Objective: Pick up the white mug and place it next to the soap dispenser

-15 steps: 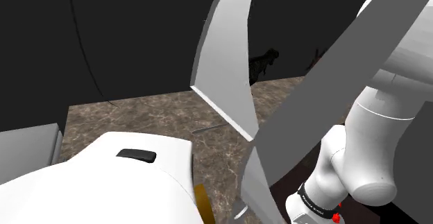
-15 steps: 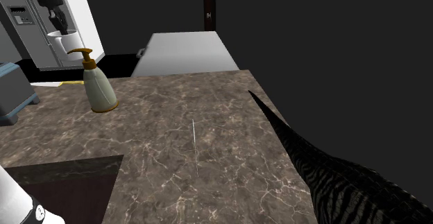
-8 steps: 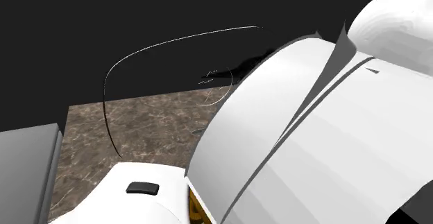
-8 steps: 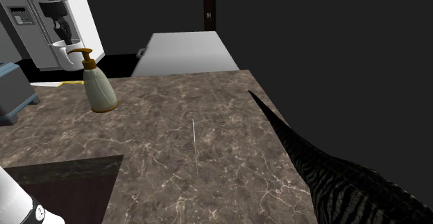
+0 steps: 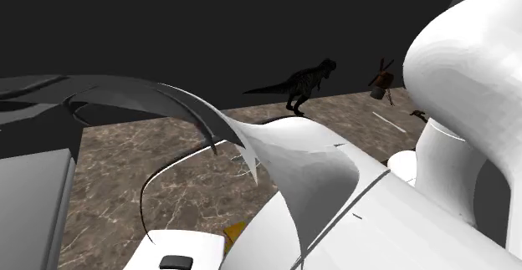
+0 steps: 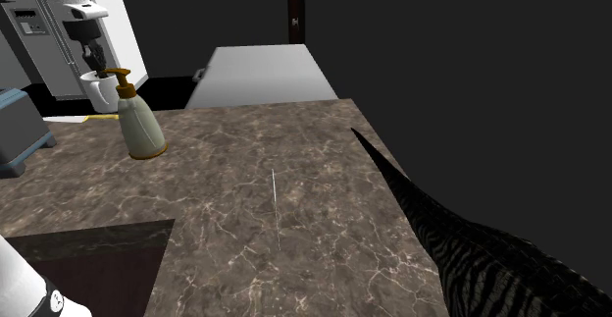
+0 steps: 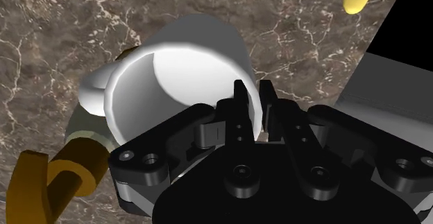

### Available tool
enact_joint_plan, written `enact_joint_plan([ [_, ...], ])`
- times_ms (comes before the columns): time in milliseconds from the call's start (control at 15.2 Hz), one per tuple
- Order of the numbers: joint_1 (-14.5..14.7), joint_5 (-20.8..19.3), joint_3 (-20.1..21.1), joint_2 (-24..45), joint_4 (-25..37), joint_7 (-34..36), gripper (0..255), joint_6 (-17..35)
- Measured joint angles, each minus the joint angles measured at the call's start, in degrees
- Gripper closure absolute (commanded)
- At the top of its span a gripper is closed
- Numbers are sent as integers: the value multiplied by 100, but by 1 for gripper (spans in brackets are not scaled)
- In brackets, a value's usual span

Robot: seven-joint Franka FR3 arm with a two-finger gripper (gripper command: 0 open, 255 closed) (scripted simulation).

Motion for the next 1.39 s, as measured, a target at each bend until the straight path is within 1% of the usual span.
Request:
enact_joint_plan([
  [528,9,-144,-47,150,-484,91,255,585],
  [1386,151,-583,-195,621,-1002,403,255,1426],
])
